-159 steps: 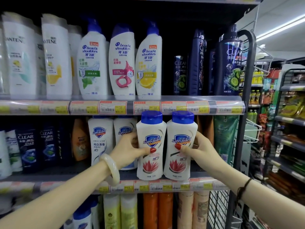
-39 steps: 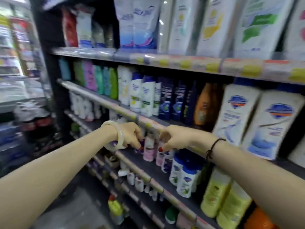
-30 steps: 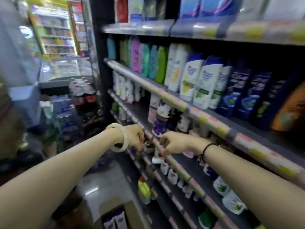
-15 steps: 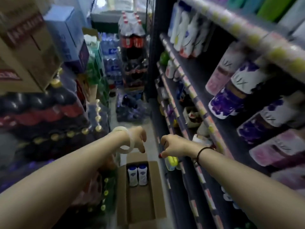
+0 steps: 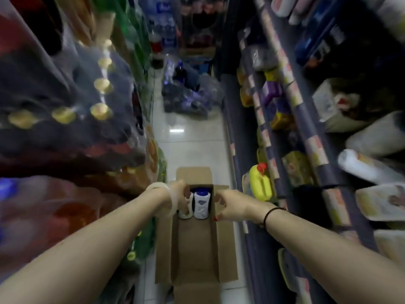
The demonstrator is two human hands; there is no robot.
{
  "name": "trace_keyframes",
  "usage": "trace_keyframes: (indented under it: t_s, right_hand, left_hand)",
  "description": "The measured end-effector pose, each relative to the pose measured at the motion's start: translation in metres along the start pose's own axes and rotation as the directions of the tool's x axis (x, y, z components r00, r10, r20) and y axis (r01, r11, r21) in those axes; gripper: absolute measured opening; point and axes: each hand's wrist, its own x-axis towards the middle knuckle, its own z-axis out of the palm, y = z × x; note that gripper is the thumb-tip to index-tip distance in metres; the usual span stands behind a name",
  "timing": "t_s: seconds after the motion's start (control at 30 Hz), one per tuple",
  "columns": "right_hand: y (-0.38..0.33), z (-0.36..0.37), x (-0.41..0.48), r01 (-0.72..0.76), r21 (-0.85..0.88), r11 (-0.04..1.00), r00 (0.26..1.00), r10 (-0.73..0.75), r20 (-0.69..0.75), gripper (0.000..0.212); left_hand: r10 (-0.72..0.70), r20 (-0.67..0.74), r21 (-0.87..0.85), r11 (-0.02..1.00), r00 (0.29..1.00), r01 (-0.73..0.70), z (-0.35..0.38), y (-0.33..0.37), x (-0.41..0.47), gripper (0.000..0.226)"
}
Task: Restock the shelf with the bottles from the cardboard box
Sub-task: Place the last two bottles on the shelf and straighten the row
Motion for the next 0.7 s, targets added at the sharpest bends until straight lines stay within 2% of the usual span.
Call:
trace_keyframes:
  t_s: [0.1, 0.2, 0.37, 0.5, 0.63, 0.7]
  right_hand:
    - [0.025, 0.035, 0.065, -0.001, 0.023, 1.000, 1.000, 0.000, 0.021, 0.056]
    - [0.045, 0.065, 0.124, 0.007, 0.053, 0.999, 0.999, -0.010, 0.043, 0.058]
    - [0.076, 0.105, 0.201, -0.009, 0.066, 0.998, 1.000, 0.008, 0.013, 0.056]
    - [0.094, 0.128, 0.247, -0.008, 0.072, 0.997, 1.000, 0.010, -0.022, 0.058]
    - [0.102, 0.140, 0.275, -0.001, 0.168, 0.986, 0.998, 0.010, -0.057, 0.070]
    - [0.104, 0.142, 0.286, 0.006, 0.178, 0.984, 0.997, 0.008, -0.079, 0.074]
  left_hand:
    - [-0.011, 0.018, -0.080, 0.997, 1.000, 0.012, 0.030, -0.024, 0.058, 0.020]
    - [-0.019, 0.031, -0.117, 0.993, 0.999, 0.022, 0.056, -0.046, 0.112, 0.044]
    - [-0.050, 0.031, -0.139, 0.989, 0.998, 0.054, 0.097, -0.079, 0.186, 0.050]
    - [-0.090, -0.040, -0.221, 0.972, 0.995, 0.079, 0.126, -0.099, 0.229, 0.054]
    - [-0.115, -0.141, -0.300, 0.951, 0.983, 0.069, 0.144, -0.111, 0.258, 0.065]
    - [-0.124, -0.204, -0.291, 0.955, 0.971, 0.061, 0.147, -0.114, 0.269, 0.061]
